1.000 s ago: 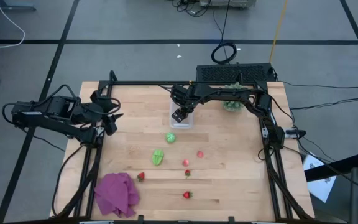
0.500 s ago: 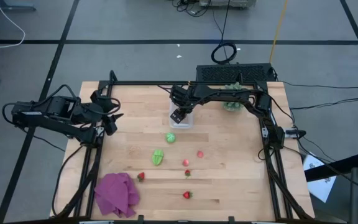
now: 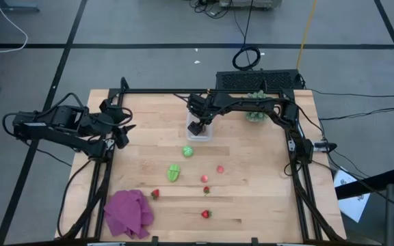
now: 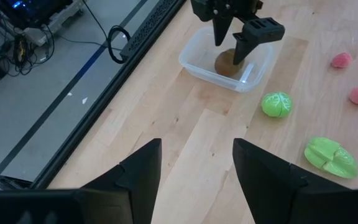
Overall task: Pick and placing Produce into tupperware
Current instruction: Put the right peach into the transparent bin
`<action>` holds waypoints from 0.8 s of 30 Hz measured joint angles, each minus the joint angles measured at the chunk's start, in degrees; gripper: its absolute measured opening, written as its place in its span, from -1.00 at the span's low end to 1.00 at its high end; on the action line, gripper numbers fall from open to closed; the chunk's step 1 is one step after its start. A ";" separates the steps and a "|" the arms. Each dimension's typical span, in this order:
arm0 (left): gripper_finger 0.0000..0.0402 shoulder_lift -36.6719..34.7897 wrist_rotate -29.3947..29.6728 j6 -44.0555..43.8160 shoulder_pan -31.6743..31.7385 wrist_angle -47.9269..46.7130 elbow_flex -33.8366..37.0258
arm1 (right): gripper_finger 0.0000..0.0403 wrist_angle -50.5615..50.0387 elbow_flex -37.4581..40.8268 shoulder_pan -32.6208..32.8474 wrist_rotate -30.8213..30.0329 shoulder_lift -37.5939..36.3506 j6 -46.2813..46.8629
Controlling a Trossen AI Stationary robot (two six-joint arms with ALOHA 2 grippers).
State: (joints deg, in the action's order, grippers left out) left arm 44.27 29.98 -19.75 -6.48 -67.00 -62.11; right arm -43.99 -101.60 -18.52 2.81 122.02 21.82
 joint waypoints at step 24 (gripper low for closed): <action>0.02 -0.02 -0.33 0.00 0.00 0.41 0.00 | 0.63 -7.49 -0.03 9.11 -9.87 -13.27 6.04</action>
State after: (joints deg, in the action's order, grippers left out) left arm 44.25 29.65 -19.75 -6.48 -66.60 -62.11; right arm -51.48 -101.62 -9.42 -7.05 108.74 27.86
